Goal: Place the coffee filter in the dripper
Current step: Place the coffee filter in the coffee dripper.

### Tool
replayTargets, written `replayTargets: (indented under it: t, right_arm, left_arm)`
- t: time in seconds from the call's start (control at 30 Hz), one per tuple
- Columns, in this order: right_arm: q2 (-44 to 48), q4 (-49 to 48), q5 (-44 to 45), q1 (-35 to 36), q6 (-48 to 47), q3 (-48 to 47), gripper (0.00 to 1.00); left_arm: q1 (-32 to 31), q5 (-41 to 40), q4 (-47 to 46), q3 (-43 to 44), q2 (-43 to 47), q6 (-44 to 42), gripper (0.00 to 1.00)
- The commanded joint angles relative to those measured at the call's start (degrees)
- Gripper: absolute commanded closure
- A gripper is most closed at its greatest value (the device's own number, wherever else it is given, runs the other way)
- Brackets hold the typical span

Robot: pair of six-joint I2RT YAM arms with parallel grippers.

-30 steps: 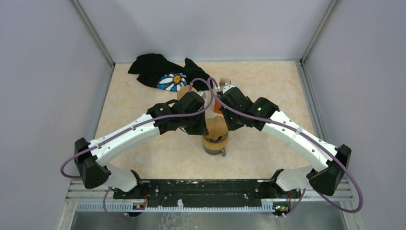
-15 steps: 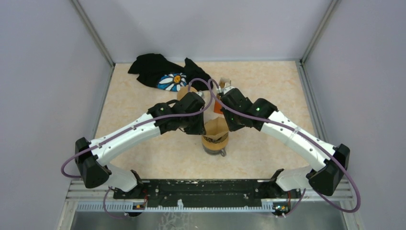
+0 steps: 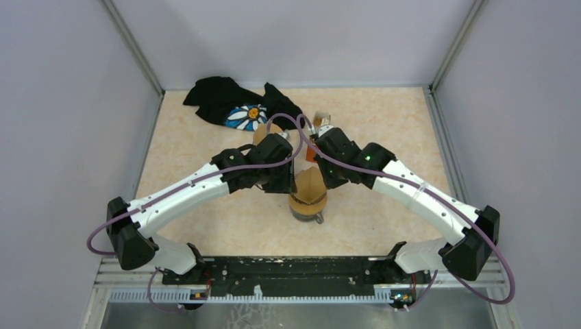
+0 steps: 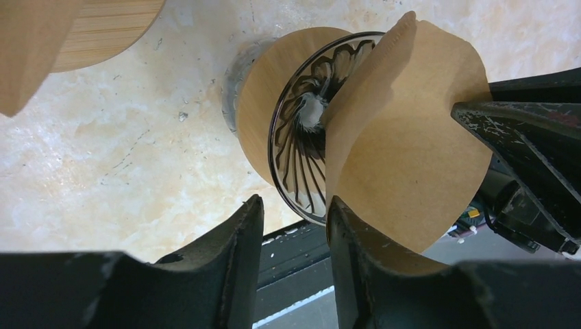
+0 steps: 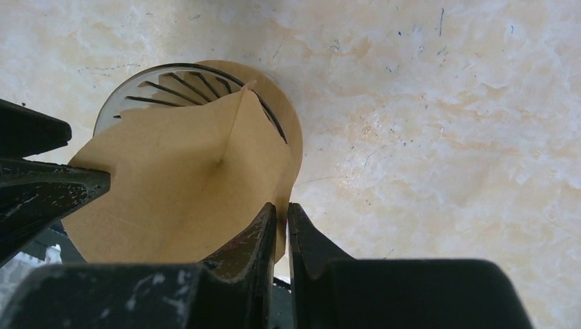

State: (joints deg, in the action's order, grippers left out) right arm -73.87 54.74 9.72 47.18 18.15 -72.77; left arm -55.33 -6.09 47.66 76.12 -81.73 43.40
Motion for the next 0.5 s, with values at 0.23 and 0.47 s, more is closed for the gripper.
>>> replayTargets:
  t: [0.23, 0.47]
  right_arm:
    - [2.1, -3.9, -0.2, -0.3, -0.7, 1.7, 0.83]
    - [2.4, -4.8, 0.3, -0.3, -0.8, 3.1, 0.79]
  left_arm:
    - [0.2, -1.3, -2.8, -3.7, 1.1, 0.5, 0.49]
    - [0.2, -1.6, -5.9, -5.7, 1.5, 0.8, 0.48]
